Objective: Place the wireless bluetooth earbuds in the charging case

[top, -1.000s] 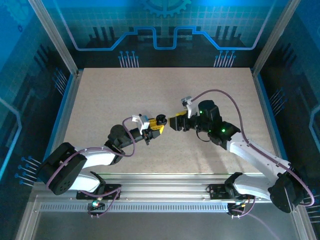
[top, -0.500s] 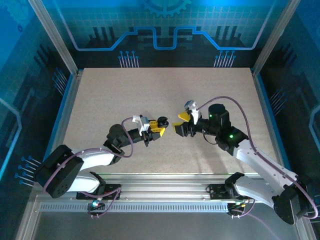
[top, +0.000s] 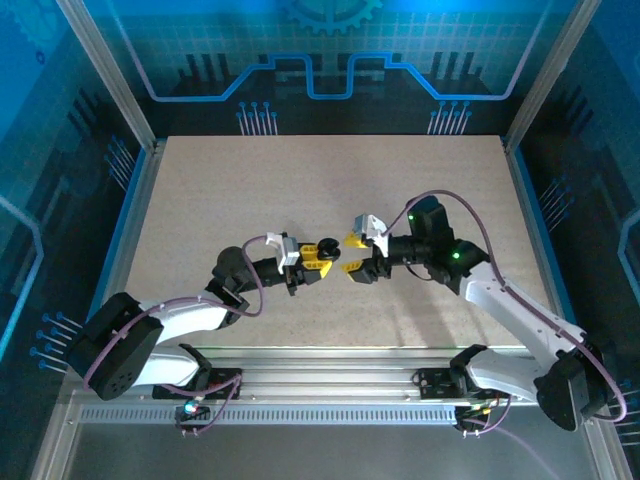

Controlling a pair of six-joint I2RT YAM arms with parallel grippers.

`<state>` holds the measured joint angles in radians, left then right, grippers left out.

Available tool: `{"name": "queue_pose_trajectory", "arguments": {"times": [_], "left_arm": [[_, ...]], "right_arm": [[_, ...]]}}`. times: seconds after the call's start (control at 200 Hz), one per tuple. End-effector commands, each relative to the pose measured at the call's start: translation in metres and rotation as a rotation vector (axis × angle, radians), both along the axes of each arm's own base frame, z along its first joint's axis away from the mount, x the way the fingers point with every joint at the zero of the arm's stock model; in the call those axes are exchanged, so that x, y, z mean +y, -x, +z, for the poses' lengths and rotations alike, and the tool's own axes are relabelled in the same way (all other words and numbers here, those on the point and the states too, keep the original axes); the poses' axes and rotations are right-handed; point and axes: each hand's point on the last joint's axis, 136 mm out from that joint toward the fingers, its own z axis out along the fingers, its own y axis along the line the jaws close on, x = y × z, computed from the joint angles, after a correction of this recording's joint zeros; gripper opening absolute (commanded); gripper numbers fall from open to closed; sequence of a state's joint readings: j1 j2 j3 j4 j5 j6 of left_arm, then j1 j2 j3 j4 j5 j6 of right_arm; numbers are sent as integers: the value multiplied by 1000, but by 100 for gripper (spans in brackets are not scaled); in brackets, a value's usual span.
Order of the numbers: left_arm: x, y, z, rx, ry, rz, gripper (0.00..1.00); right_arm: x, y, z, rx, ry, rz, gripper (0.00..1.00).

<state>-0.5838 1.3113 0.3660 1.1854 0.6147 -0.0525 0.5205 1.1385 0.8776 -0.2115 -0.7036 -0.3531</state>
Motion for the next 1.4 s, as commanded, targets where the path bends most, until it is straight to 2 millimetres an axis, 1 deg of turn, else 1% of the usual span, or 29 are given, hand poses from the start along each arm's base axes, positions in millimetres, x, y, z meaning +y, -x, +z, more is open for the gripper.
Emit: {"name": "queue_pose_trajectory", "arguments": {"times": [0.0,0.185,0.315,0.55,0.725,0.765,0.79,0.8,0.81,0.865,0.965,1.021,1.066,1.116,1.246,1.396], "left_arm": [[-2,9,22,-75,31,-40,23],[-3,9,23,-77,32,-42,23],[-2,6,22,-73,30,-15,23],[1,-3,16,-50,20,39,23],[0,-9,10,-14,11,54,24],[0,-13,8,9,6,70,24],[0,-15,6,29,1,79,24],[0,-16,5,36,-2,82,24],[0,-17,4,41,-4,84,24],[-1,-22,1,73,-16,97,24],[-1,-39,-8,191,-41,158,25],[-3,-48,-13,271,-48,186,24],[-3,-57,-18,352,-57,215,23],[-5,-65,-24,437,-74,241,22],[-11,-82,-48,665,-157,294,21],[-26,-95,-81,923,-266,343,20]], "right_arm": [[7,2,15,1,-34,73,59],[17,4,20,15,-46,139,57],[17,14,24,6,-47,198,53],[1,34,35,-65,-67,212,50],[-15,39,35,-69,-79,153,48],[-17,36,33,-60,-80,122,49],[-18,32,36,-65,-85,99,49],[-19,32,29,-47,-78,88,49],[-20,31,26,-41,-77,77,49],[-22,19,22,-26,-73,-4,49],[-29,-5,16,37,-93,-186,49],[-36,-17,14,92,-109,-298,50],[-41,-23,10,129,-112,-368,50],[-49,-29,6,177,-117,-453,51],[-68,-39,-8,289,-132,-638,51],[-92,-46,-34,423,-131,-837,51]]}}
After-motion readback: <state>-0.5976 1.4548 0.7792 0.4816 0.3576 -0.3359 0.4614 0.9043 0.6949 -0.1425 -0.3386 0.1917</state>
